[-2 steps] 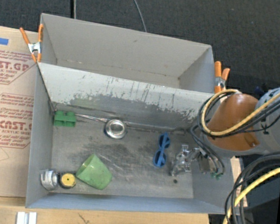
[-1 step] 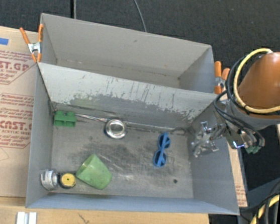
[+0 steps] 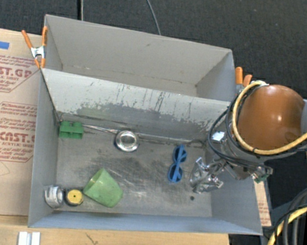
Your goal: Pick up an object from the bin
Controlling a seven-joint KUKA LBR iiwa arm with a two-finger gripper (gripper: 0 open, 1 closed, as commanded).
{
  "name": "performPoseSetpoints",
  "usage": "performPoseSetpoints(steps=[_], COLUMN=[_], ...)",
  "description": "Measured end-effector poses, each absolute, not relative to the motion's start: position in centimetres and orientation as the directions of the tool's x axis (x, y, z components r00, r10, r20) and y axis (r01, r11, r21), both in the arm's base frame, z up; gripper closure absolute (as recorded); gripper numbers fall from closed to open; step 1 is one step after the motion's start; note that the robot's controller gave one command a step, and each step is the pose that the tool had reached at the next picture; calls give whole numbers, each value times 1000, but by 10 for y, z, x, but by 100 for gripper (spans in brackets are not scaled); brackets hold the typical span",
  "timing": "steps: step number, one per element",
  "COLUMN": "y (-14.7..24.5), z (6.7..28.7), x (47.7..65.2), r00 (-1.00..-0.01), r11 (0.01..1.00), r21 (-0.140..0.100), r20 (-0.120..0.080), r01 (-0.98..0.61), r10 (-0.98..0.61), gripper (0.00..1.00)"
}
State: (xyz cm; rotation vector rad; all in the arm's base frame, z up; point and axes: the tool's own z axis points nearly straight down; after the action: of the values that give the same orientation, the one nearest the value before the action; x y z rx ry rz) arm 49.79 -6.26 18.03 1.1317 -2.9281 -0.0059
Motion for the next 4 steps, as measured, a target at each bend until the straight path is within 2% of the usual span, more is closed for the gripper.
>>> performPoseSetpoints(steps=[1,2,3,4], y=[61,88,77,136], z=[205,168,213,172], x=[526,515,535,516], r00=[-724,-846,-966,-988], r11=[724,846,966,988], r21=[1,3,0,3], r20=[-7,0,-5,3], r01=[-689,-534,-260,-155], r10=[-689,-534,-260,-155], gripper=[100,100,100,100])
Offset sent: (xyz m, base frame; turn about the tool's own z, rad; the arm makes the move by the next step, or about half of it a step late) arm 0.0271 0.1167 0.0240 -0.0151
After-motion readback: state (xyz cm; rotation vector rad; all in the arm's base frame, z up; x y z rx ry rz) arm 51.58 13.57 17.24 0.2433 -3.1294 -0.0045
